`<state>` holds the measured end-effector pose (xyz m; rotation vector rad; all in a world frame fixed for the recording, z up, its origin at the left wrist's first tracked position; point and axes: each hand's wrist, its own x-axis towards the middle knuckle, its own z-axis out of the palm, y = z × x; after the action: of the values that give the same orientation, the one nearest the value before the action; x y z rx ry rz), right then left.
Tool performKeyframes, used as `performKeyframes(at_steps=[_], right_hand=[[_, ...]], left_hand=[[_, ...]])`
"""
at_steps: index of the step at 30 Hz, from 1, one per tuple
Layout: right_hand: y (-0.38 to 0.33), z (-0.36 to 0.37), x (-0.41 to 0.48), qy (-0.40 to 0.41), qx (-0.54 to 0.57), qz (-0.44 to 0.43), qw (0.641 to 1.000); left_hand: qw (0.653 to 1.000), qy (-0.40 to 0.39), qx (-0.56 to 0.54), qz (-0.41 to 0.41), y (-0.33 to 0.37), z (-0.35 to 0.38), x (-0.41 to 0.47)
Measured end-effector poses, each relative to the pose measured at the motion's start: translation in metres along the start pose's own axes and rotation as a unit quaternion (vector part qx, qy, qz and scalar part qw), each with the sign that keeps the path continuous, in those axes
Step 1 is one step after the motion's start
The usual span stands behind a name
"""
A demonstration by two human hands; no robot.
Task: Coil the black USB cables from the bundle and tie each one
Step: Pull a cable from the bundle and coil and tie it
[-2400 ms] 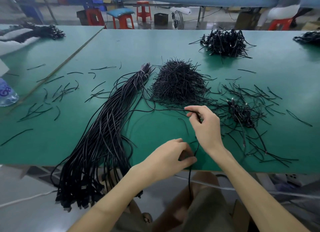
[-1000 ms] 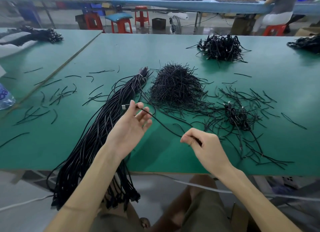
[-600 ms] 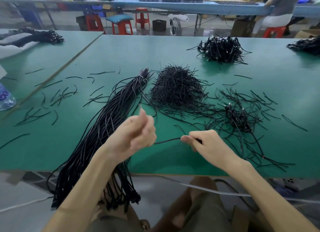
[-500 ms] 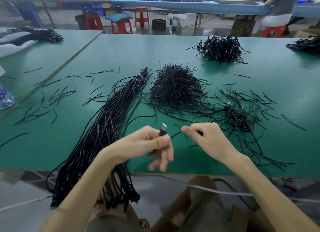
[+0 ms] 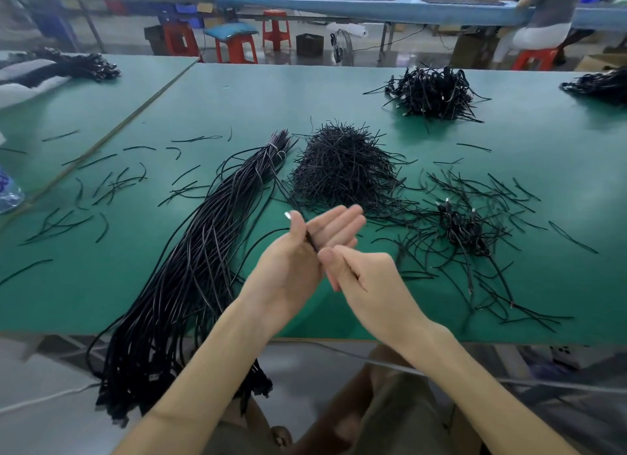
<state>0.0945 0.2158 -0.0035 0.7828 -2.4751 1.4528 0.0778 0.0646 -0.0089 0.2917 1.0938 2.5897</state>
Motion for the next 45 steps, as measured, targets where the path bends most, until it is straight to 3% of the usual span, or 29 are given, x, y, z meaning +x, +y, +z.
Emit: performKeyframes(at_steps=[3, 5, 7, 10, 12, 15, 17, 18, 20, 22, 24, 27, 32, 41, 43, 45], right_hand=[[0.011, 0.005, -0.002, -0.010, 0.006, 0.009, 1.000], [0.021, 0.003, -0.001, -0.004, -0.020, 0.006, 1.000], [0.033, -0.002, 0.000, -0.006, -0.041, 0.015, 0.999], [0.049, -0.014, 0.004, 0.014, -0.070, 0.057, 0.996], [0.053, -0.020, 0.009, 0.047, -0.077, 0.070, 0.993], [0.046, -0.019, 0.020, 0.104, -0.078, 0.047, 0.990], [0.035, -0.013, 0.027, 0.138, -0.066, 0.041, 0.987], [0.029, -0.010, 0.030, 0.150, -0.051, 0.043, 0.986], [0.019, -0.002, 0.033, 0.159, -0.021, 0.044, 0.986], [0.011, 0.006, 0.029, 0.144, -0.005, 0.029, 0.989], [0.006, 0.016, 0.023, 0.130, 0.012, 0.009, 0.991], [0.006, 0.028, 0.017, 0.122, -0.014, -0.001, 0.992], [0.018, 0.029, 0.014, 0.107, -0.115, -0.029, 0.987], [0.036, 0.004, 0.022, 0.091, -0.209, -0.111, 0.967], [0.041, 0.001, 0.024, 0.098, -0.201, -0.096, 0.970], [0.043, 0.000, 0.029, 0.117, -0.168, -0.046, 0.978]], left_hand=[[0.984, 0.020, -0.174, 0.013, 0.016, -0.001, -0.002], [0.981, 0.003, -0.191, 0.008, 0.026, -0.005, -0.008], [0.990, -0.018, -0.136, -0.020, 0.035, -0.006, -0.015], [0.991, -0.065, 0.110, -0.049, 0.046, -0.008, -0.026], [0.944, -0.114, 0.298, -0.083, 0.046, -0.008, -0.032], [0.836, -0.155, 0.511, -0.127, 0.029, -0.002, -0.030], [0.760, -0.086, 0.635, -0.108, 0.009, -0.003, -0.021], [0.759, -0.042, 0.644, -0.085, 0.001, -0.002, -0.017], [0.833, 0.004, 0.553, -0.027, -0.006, 0.001, -0.013], [0.918, 0.043, 0.395, 0.021, -0.008, 0.002, -0.009], [0.976, 0.057, 0.208, 0.034, -0.007, 0.002, -0.007], [0.996, 0.070, 0.033, 0.035, -0.003, 0.010, -0.005], [0.980, 0.121, -0.155, 0.041, 0.012, 0.017, -0.007], [0.993, 0.055, -0.076, 0.071, 0.030, 0.008, -0.018], [0.998, 0.022, 0.030, 0.056, 0.032, 0.004, -0.024], [0.980, -0.021, 0.194, 0.032, 0.033, 0.001, -0.028]])
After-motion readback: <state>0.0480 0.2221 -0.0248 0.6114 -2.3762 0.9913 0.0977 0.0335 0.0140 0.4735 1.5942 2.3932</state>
